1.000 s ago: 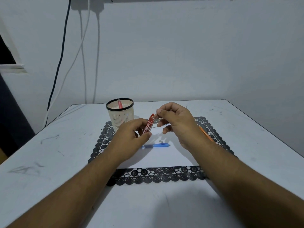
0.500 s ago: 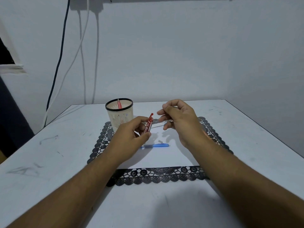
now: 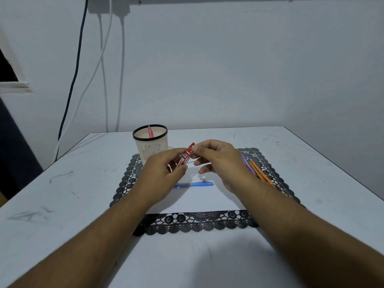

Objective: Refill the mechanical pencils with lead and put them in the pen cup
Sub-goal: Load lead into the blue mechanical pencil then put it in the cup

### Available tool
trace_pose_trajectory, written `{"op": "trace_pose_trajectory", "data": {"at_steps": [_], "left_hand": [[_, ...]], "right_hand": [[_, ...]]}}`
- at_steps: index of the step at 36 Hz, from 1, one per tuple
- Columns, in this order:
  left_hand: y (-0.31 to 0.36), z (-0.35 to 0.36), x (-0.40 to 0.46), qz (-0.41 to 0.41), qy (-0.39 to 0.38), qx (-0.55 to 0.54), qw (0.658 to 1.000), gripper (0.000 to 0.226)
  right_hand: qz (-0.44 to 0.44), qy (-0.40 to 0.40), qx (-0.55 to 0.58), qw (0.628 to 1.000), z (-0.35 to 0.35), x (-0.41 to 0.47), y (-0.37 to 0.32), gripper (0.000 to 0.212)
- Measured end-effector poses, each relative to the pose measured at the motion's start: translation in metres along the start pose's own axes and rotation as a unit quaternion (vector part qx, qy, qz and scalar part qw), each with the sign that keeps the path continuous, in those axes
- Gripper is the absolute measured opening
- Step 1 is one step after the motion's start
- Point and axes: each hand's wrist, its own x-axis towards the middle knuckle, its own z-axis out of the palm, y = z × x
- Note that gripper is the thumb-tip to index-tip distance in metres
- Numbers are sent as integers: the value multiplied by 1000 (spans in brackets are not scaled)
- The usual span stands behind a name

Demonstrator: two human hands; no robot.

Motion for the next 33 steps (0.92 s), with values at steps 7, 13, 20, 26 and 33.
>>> {"op": "trace_pose_trajectory", "data": {"at_steps": [7,13,20,26,33], "left_hand": [[7,-6,1,37,3,65,997,43],[11,-10,1,7,48,-109,993,38],[13,-7,0,31,52,-122,991,19],[19,-7,1,69,103,-54,991,12],[12,-9,2,101,72,3,992,17]], "right_hand": [[65,-3,79,995,4,1,4,7],[216,-32,305,927,10,2,2,10],[244,-76,358,898,10,1,6,8],[258,-91,364,890,10,3,8,17],[263,-100,358,890,12,1,9,18]]}}
